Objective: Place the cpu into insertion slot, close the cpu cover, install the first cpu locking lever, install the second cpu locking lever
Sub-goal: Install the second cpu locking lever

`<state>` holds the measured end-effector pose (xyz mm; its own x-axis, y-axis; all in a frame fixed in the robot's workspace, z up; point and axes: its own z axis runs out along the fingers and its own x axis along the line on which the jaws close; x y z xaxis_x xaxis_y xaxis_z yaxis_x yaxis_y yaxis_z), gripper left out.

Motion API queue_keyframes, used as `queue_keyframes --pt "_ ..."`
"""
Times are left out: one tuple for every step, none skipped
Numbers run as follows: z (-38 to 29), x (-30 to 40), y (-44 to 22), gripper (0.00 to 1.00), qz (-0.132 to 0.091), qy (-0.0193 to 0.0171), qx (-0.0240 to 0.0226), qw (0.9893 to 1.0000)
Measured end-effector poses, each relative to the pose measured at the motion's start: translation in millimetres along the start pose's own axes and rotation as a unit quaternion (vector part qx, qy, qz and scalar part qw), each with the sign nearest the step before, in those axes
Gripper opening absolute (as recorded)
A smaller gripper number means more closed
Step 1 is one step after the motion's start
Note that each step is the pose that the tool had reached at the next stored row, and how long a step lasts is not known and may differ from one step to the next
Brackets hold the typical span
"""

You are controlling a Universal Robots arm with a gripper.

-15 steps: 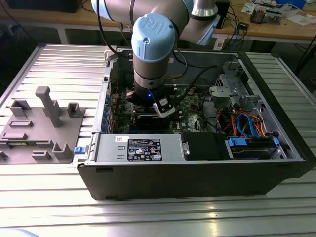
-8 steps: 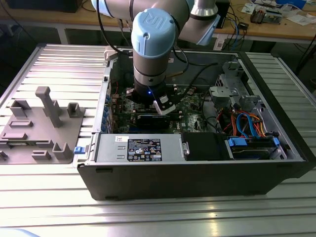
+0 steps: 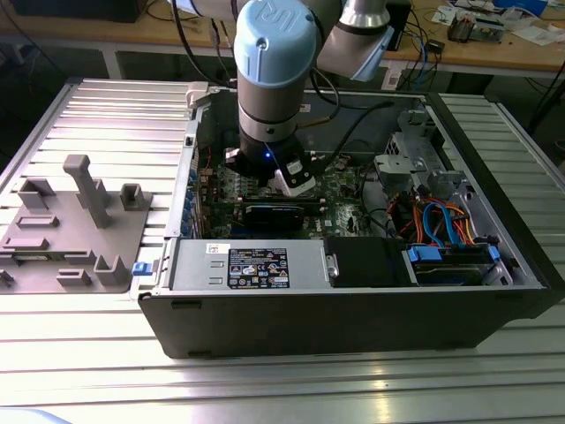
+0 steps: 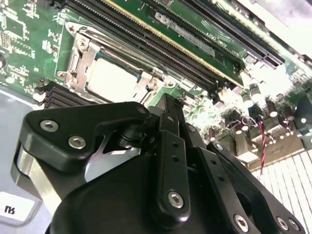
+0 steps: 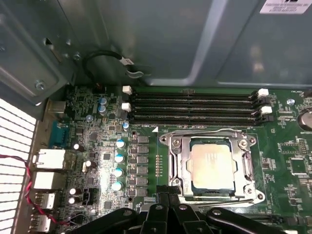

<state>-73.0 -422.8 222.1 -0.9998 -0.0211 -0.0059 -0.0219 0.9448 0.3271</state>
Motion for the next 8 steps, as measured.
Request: queue_keyframes --pt "-1.6 0.0 0.5 0.11 0.0 0.0 0.0001 1.0" --pt "-1.6 0.0 0.6 0.11 0.0 0.0 0.0 1.0" --pt "-1.6 0.0 0.6 0.11 0.0 0.0 0.0 1.0" --pt "-1.7 0.0 0.6 0.11 0.0 0.0 0.0 1.0" --pt "-1.7 0.0 0.6 0.11 0.0 0.0 0.0 1.0" --pt "-1.7 0.0 0.6 0.11 0.0 0.0 0.0 1.0" --pt "-1.7 0.0 0.6 0.11 0.0 0.0 0.0 1.0" --pt "-1.7 0.0 0.6 0.11 0.0 0.0 0.0 1.0"
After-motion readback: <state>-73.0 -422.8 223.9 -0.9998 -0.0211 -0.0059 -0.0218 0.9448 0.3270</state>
